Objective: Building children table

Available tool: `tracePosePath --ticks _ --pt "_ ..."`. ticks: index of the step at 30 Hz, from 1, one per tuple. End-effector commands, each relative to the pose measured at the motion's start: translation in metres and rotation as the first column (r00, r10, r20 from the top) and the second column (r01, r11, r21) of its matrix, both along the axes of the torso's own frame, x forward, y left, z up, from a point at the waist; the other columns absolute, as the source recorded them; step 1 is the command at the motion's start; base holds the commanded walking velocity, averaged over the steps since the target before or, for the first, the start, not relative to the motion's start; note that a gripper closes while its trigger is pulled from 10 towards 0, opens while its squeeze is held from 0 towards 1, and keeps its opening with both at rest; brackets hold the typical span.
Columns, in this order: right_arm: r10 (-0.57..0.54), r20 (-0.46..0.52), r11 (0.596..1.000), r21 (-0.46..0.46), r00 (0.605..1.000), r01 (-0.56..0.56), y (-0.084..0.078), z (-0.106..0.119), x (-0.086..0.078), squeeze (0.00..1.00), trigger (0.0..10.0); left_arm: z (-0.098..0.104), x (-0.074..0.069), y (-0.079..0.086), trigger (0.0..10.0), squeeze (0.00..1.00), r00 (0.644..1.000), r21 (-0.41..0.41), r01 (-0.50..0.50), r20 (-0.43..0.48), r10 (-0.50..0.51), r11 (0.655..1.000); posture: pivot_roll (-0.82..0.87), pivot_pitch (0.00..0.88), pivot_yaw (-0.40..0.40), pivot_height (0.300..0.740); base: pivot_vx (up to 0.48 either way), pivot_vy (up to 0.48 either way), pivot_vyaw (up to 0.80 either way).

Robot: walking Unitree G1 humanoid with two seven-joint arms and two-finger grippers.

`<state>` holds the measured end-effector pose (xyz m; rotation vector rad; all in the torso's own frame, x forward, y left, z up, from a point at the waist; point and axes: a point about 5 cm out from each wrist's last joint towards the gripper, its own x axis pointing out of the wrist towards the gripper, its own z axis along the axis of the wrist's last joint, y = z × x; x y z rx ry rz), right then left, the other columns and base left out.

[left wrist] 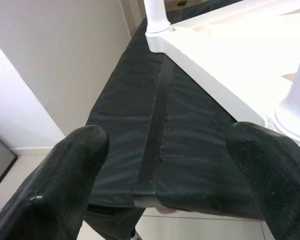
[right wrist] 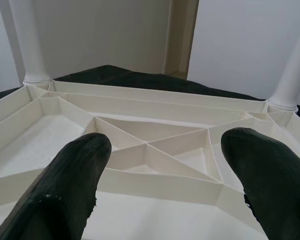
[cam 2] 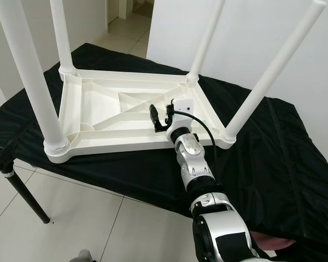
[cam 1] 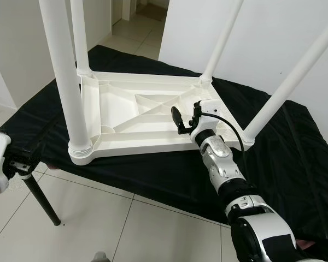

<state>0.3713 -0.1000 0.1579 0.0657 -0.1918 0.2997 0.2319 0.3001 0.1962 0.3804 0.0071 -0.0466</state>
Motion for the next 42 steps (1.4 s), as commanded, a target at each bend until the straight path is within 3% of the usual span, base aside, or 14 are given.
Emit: tracePosePath --ticks 1,4,9,13,16,21,22,24,26,28,33,35,40,42 --pt "-0.019 -0.015 1.0 0.007 1.0 0.019 -0.004 -0.007 -0.002 0.0 10.0 0.002 0.006 0.011 10.0 0.0 0.979 -0.046 -0.185 0.079 0.189 0.982 0.21 0.0 -0.103 0.74 0.0 0.0 0.0" --pt "-0.014 -0.017 1.0 0.009 1.0 0.014 -0.002 -0.009 -0.005 0.0 10.0 -0.002 0.017 0.01 10.0 0.0 0.958 -0.11 -0.25 0.113 0.262 0.962 0.2 0.0 -0.104 0.74 0.0 0.0 0.0" --pt "-0.005 -0.016 1.0 0.008 1.0 0.005 0.001 -0.011 -0.007 0.0 10.0 -0.012 0.029 -0.004 10.0 0.0 0.96 -0.17 -0.237 0.107 0.257 0.956 0.19 0.0 -0.103 0.74 0.0 0.0 0.0" --pt "-0.003 -0.009 1.0 0.007 1.0 0.003 0.001 -0.011 -0.008 0.0 10.0 -0.024 0.039 -0.031 10.0 0.0 0.982 -0.198 -0.146 0.09 0.167 0.969 0.18 0.0 -0.102 0.74 0.0 0.0 0.0" --pt "-0.003 -0.009 1.0 0.008 1.0 0.003 0.001 -0.011 -0.008 0.0 10.0 -0.024 0.04 -0.032 10.0 0.0 0.982 -0.2 -0.143 0.09 0.164 0.969 0.18 0.0 -0.102 0.74 0.0 0.0 0.0" --pt "-0.015 -0.005 1.0 0.0 1.0 0.015 -0.004 -0.01 -0.008 0.0 10.0 -0.046 0.04 -0.077 10.0 0.0 0.997 -0.258 0.071 0.027 -0.066 0.963 0.14 0.0 -0.095 0.74 0.0 0.0 0.0" --pt "-0.015 -0.005 1.0 0.0 1.0 0.015 -0.004 -0.01 -0.008 0.0 10.0 -0.046 0.04 -0.077 10.0 0.0 0.997 -0.258 0.071 0.027 -0.066 0.963 0.14 0.0 -0.095 0.74 0.0 0.0 0.0" --pt "-0.028 -0.003 1.0 -0.002 1.0 0.028 -0.007 -0.01 -0.007 0.0 10.0 -0.055 0.034 -0.107 10.0 0.0 0.971 -0.257 0.23 0.001 -0.238 0.939 0.14 0.0 -0.09 0.74 0.0 0.0 0.0" --pt "-0.032 -0.003 0.999 -0.002 0.999 0.032 -0.007 -0.01 -0.007 0.0 10.0 -0.057 0.032 -0.116 10.0 0.0 0.958 -0.26 0.277 -0.004 -0.288 0.925 0.14 0.0 -0.09 0.74 0.0 0.0 0.0" --pt "-0.037 -0.004 0.999 -0.003 0.999 0.037 -0.009 -0.01 -0.007 0.0 10.0 -0.061 0.024 -0.142 10.0 0.0 0.903 -0.263 0.407 -0.024 -0.428 0.875 0.13 0.0 -0.086 0.74 0.0 0.0 0.0" --pt "-0.038 -0.005 0.999 -0.003 0.999 0.038 -0.009 -0.011 -0.008 0.0 10.0 -0.063 0.021 -0.15 10.0 0.0 0.883 -0.262 0.445 -0.032 -0.468 0.856 0.13 0.0 -0.086 0.74 0.0 0.0 0.0" --pt "-0.047 -0.009 0.999 -0.005 0.999 0.047 -0.011 -0.012 -0.008 0.0 10.0 -0.069 0.016 -0.175 10.0 0.0 0.814 -0.256 0.547 -0.059 -0.578 0.797 0.12 0.0 -0.077 0.74 0.0 0.0 0.0" --pt "-0.053 -0.01 0.999 -0.007 0.999 0.053 -0.011 -0.012 -0.008 0.0 10.0 -0.071 0.013 -0.187 10.0 0.0 0.78 -0.251 0.591 -0.067 -0.623 0.767 0.12 0.0 -0.077 0.74 0.0 0.0 0.0" --pt "-0.097 -0.004 0.995 -0.007 0.995 0.097 -0.018 -0.012 -0.008 0.0 10.0 -0.065 0.018 -0.209 10.0 0.0 0.742 -0.276 0.637 -0.034 -0.67 0.72 0.09 0.0 -0.059 0.74 0.0 0.0 0.0"
